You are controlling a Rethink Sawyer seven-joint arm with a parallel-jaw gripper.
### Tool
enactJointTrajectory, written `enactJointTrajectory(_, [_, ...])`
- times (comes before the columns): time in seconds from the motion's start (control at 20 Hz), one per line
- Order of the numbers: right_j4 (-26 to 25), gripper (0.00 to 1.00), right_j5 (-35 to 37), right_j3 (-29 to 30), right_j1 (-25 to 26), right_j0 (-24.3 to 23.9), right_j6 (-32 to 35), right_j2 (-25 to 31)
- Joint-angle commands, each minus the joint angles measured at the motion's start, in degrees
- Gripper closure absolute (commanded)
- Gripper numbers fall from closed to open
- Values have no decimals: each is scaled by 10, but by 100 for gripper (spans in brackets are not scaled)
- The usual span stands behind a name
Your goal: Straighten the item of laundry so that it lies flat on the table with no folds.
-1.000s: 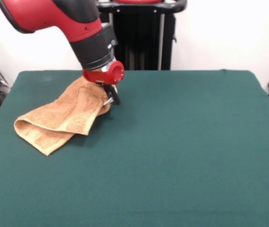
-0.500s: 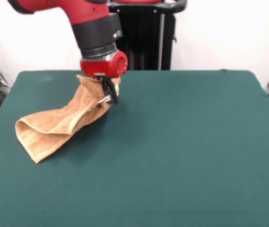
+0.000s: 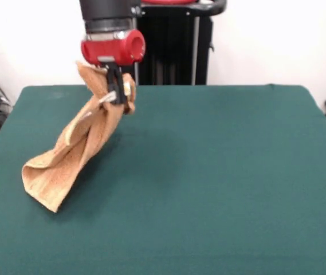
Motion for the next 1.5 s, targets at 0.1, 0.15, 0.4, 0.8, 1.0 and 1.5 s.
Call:
enactJointTrajectory(0.1, [35,100,47,68,-123,19,63,-53])
enactJointTrajectory(0.15, [39,100,68,67,-138,21,55,-59])
enactJointTrajectory(0.4, [69,100,122,62,-180,30,41,-68])
enactJointTrajectory(0.8, [95,100,199,69,-247,-34,-65,-59])
enactJointTrajectory(1.0, [75,100,183,90,-257,-98,-118,-43])
enactJointTrajectory(1.5, [-140,100,57,30,-103,-137,-58,-87])
